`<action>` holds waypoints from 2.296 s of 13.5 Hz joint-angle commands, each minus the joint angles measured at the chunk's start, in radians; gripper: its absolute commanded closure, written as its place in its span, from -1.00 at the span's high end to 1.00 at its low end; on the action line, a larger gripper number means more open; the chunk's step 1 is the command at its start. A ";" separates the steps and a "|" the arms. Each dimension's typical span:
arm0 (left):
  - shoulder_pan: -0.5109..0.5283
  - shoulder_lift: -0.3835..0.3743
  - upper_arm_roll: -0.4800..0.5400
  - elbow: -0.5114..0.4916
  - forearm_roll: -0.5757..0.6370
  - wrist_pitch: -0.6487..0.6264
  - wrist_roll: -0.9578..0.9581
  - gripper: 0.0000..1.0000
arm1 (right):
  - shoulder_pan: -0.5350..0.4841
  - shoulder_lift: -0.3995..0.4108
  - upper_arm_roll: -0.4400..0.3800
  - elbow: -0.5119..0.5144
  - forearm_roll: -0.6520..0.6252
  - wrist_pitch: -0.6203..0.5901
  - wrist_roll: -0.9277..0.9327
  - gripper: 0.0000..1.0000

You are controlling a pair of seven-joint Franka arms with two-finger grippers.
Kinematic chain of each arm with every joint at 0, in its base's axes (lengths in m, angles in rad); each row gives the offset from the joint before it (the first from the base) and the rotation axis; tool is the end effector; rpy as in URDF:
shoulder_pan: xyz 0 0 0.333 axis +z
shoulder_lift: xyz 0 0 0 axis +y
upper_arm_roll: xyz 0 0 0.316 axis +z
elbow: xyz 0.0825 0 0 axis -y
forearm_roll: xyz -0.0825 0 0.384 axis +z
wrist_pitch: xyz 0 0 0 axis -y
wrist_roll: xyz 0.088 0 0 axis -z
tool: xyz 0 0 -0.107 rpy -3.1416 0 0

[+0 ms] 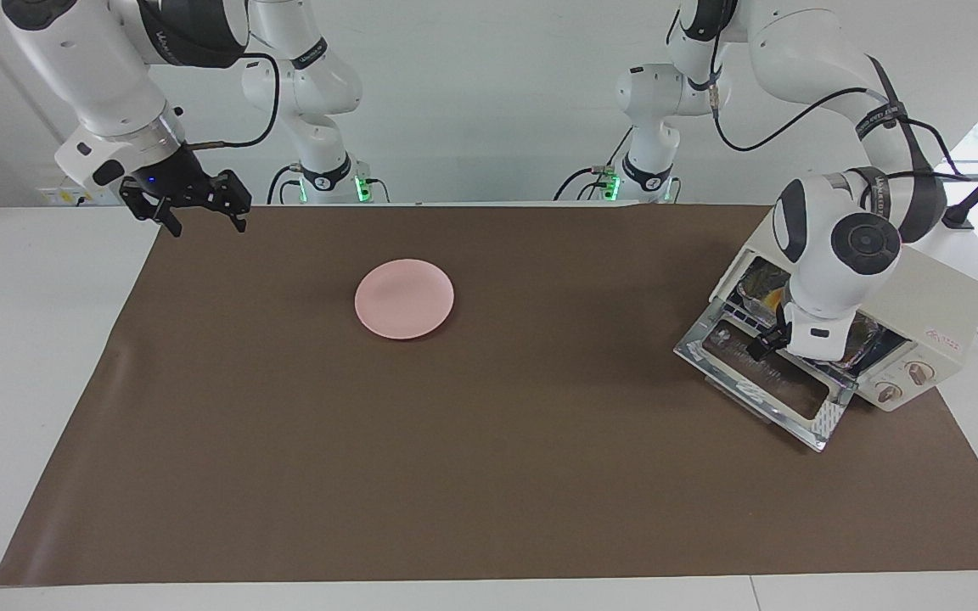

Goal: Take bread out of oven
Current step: 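Reach into the oven and grasp the foil tray with the left gripper, then pull the foil tray out and set it beside the plate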

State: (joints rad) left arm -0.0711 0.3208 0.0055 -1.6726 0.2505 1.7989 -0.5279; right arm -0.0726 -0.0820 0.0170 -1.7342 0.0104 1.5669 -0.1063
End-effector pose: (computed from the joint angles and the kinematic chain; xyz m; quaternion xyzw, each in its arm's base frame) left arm 0.6287 -0.0207 0.4051 -0.9703 -0.1873 0.0573 0.1422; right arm 0.5236 -0.0277 0.5916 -0.9988 -0.0251 0.0421 0.0079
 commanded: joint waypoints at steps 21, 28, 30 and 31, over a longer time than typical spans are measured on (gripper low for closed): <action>-0.033 -0.049 -0.007 -0.139 -0.035 0.212 -0.026 -1.00 | -0.012 -0.025 0.003 -0.024 0.013 -0.011 0.013 1.00; -0.315 0.006 -0.012 -0.007 -0.290 0.267 0.008 -1.00 | -0.016 -0.024 0.003 -0.022 0.011 -0.010 0.016 1.00; -0.399 0.017 -0.012 -0.013 -0.295 0.270 0.005 -1.00 | -0.016 -0.025 0.003 -0.022 0.008 -0.010 0.016 1.00; -0.448 0.030 -0.012 -0.015 -0.295 0.274 -0.004 -1.00 | -0.016 -0.025 0.003 -0.022 0.006 -0.010 0.016 1.00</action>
State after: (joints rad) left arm -0.4408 0.3189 -0.0261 -1.7070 -0.0251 2.0757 -0.5286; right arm -0.0750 -0.0821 0.0133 -1.7343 0.0104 1.5619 -0.1063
